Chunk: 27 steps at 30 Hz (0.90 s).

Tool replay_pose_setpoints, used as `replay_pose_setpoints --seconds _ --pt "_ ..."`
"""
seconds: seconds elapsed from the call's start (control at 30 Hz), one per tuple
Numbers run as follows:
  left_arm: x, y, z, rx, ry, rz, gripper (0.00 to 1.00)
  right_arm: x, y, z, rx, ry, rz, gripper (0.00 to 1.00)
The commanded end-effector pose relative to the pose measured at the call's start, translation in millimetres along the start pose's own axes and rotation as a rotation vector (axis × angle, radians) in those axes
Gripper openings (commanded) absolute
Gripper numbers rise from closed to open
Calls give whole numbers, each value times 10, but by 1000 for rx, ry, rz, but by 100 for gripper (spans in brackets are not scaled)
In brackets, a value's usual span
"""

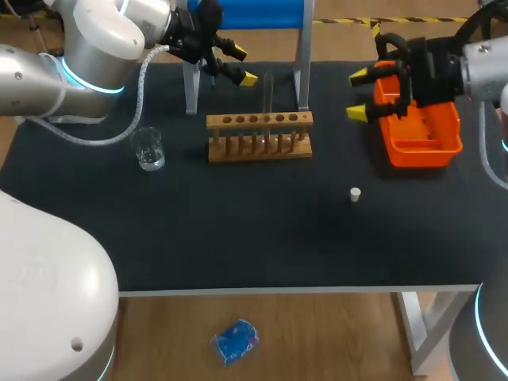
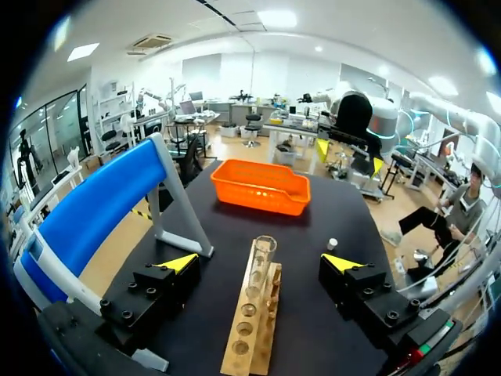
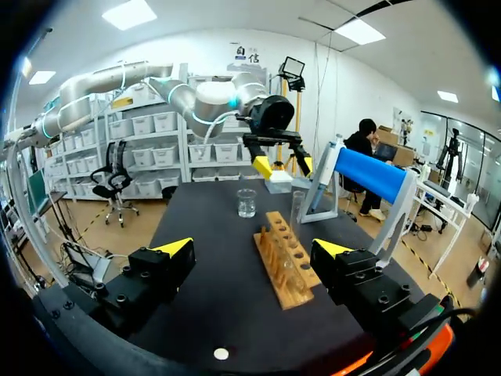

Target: Invert the test tube, pick up the pipette, mount the tip to pipette, aspirate from beaker and dispense into the tube, eject the tip, return the pipette, and cap with the stopper.

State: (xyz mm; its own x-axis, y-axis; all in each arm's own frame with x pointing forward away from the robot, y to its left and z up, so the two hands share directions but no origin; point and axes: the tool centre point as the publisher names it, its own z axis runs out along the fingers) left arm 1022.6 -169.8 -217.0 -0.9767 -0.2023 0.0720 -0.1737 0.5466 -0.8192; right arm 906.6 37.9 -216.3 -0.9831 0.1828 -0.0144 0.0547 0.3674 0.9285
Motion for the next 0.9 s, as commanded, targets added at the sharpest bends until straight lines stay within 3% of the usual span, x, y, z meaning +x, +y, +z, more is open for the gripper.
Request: replay_pose_setpoints --seconds 0.03,0.27,0.9 --pt "-21 18 57 -1 -6 6 100 267 -158 -165 7 -15 5 100" --pt "-25 53 114 -7 -68 10 100 267 -158 -165 7 -15 5 100" --pt "4 128 214 -44 -80 13 100 300 -218 -164 20 -7 5 100"
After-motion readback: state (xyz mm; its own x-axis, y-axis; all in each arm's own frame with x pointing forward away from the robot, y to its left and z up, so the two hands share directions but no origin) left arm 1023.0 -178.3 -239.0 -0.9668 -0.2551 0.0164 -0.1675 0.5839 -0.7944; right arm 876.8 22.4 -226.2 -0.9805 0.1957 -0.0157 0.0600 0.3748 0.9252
